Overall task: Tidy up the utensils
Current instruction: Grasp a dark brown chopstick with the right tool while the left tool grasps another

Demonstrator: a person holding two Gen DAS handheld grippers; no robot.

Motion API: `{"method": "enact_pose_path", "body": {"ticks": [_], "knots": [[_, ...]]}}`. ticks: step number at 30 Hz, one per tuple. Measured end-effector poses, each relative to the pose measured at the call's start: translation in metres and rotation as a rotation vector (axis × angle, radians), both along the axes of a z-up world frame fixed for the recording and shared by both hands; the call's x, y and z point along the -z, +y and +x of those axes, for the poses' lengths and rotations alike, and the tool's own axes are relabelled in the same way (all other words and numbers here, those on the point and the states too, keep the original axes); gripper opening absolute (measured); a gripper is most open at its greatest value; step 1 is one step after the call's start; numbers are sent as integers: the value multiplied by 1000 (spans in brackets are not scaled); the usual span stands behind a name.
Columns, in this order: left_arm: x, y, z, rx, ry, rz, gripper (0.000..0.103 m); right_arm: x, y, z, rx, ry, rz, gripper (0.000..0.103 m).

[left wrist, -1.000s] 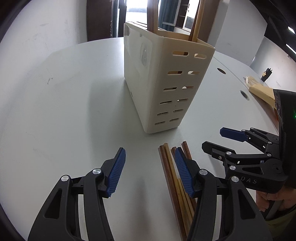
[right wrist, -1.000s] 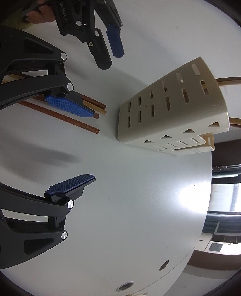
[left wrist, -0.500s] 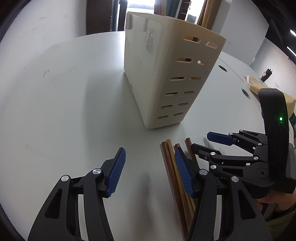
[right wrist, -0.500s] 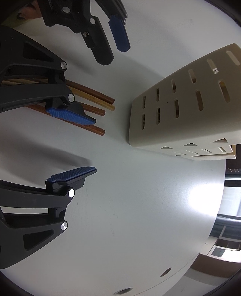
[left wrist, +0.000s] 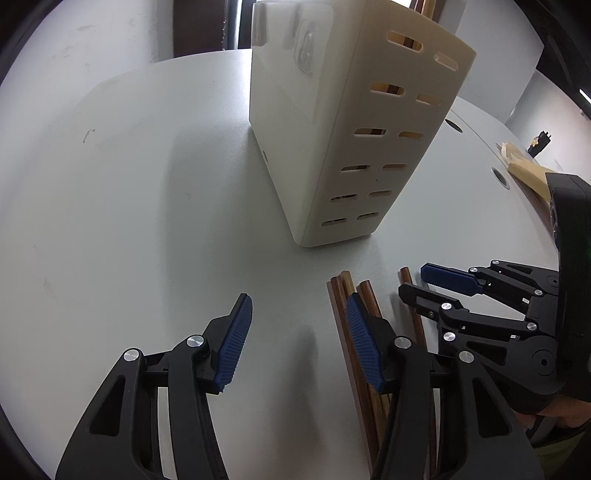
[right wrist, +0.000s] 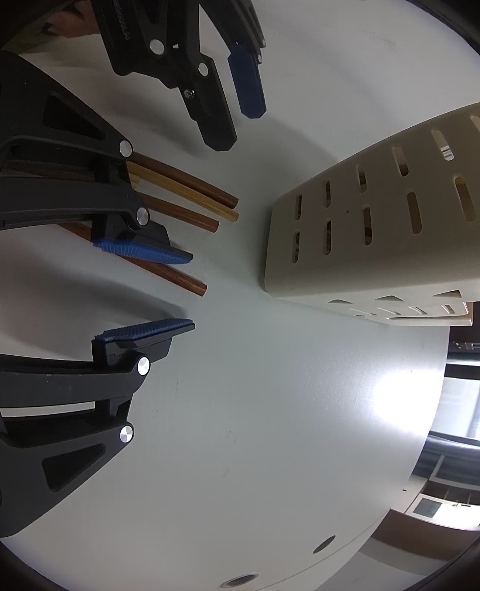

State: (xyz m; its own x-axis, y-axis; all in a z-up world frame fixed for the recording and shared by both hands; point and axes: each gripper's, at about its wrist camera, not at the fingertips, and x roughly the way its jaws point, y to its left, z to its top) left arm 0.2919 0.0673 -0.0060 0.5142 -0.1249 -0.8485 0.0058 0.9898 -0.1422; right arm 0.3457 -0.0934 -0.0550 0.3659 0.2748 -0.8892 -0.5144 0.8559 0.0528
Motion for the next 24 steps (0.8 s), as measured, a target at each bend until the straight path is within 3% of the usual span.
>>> {"method": "enact_pose_path", "body": {"ticks": [2, 7, 24], "knots": [[2, -3, 5, 7, 8, 9, 50, 0, -5, 1, 2, 8, 3, 18], [9, -12, 12, 16, 35, 23, 46, -2, -15, 3, 10, 12, 24, 12], [22, -19, 17, 11, 55, 38, 44, 3, -32, 15, 6, 4, 54, 8]]}}
